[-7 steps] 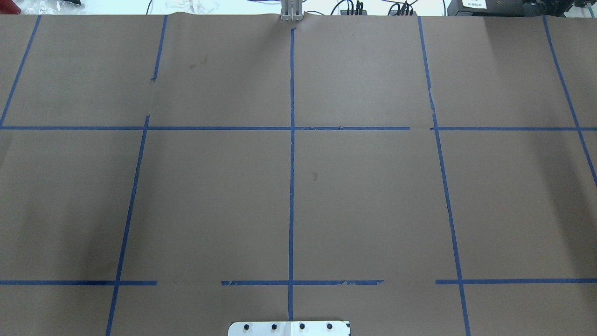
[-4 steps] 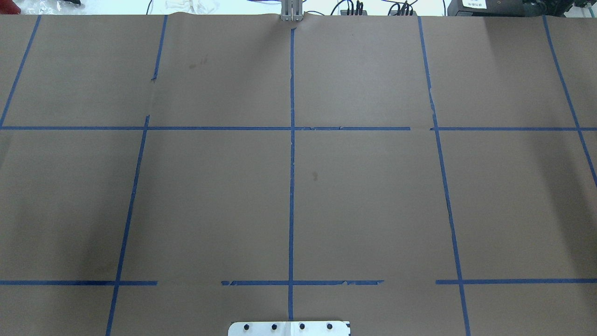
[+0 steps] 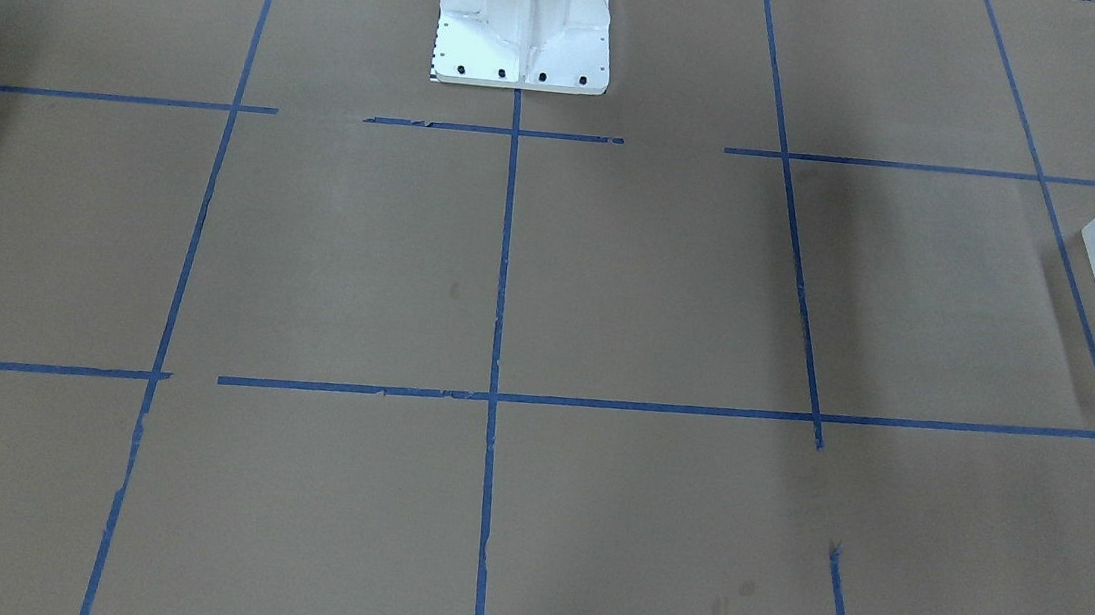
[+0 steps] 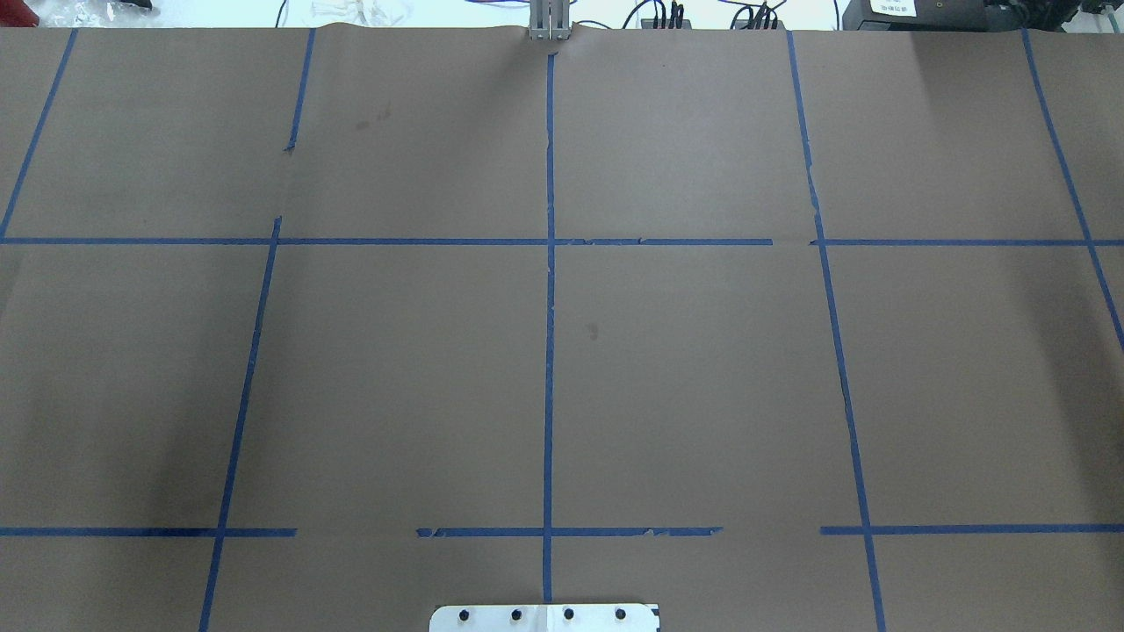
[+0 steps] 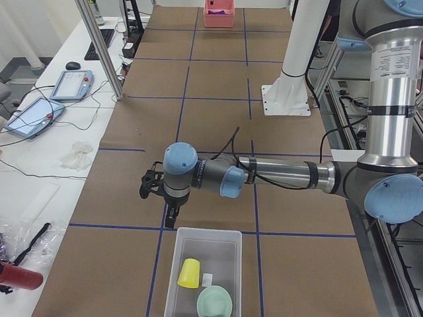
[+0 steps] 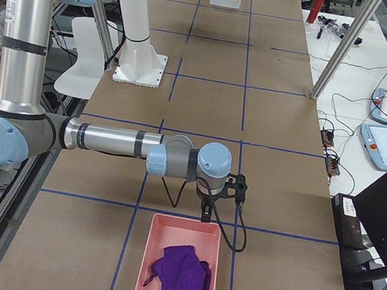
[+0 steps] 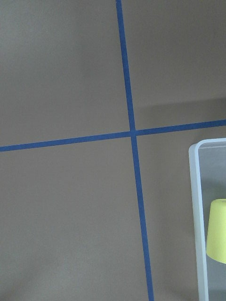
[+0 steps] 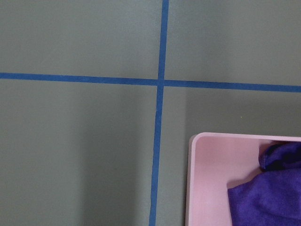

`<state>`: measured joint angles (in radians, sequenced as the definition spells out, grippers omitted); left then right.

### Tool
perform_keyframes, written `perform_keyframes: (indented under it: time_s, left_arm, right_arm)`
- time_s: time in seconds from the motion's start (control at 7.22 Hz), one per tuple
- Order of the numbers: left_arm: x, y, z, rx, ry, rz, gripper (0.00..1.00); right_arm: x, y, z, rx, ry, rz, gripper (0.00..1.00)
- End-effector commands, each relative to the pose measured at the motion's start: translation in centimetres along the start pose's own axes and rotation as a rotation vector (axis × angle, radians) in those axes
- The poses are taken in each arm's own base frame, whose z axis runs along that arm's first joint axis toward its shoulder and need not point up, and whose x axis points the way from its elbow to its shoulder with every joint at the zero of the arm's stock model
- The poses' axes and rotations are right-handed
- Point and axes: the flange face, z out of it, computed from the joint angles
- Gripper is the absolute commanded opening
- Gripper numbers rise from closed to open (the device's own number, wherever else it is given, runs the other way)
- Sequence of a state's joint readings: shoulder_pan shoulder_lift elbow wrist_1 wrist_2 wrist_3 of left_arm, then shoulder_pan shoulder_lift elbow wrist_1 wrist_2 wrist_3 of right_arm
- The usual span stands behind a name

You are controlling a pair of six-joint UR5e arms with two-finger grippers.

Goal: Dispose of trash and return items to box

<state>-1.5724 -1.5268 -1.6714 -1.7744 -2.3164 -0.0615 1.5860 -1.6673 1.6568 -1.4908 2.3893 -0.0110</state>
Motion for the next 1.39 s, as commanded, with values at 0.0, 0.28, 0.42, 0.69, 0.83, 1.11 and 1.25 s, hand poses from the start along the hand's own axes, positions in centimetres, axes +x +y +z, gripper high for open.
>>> perform_keyframes:
  time_s: [0.0, 0.28, 0.42, 0.69, 0.83, 1.11, 1.25]
  left_arm:
    - [0.0, 0.2, 0.0, -0.031, -0.002, -0.027, 1.0]
    - [-0.7, 0.9, 0.6, -0.055, -0.002, -0.004, 1.0]
    - [-0.6, 1.0, 0.5, -0.053, -0.002, -0.002, 1.0]
    - [-0.8, 1.0, 0.7, -0.057, -0.003, -0.006, 1.0]
    - [-0.8, 1.0, 0.7, -0.057, -0.003, -0.006, 1.0]
    - [-0.8, 1.1, 0.7, -0.057, -0.003, -0.006, 1.0]
    - [-0.8, 1.1, 0.7, -0.058, -0.003, -0.007, 1.0]
  right_arm:
    - [0.2, -0.5, 0.2, 0.016, 0.012, -0.018, 1.0]
    - [0.2, -0.5, 0.0, 0.015, 0.015, -0.013, 1.0]
    - [0.2, -0.5, 0.0, 0.012, 0.015, -0.007, 1.0]
    - [-1.5, -0.1, -1.7, -0.022, 0.015, 0.029, 1.0]
    - [-1.7, 0.2, -1.8, -0.026, 0.015, 0.033, 1.0]
    - [-1.6, 0.2, -1.6, -0.029, 0.011, 0.034, 1.0]
    - [-1.6, 0.2, -1.6, -0.03, 0.007, 0.035, 1.0]
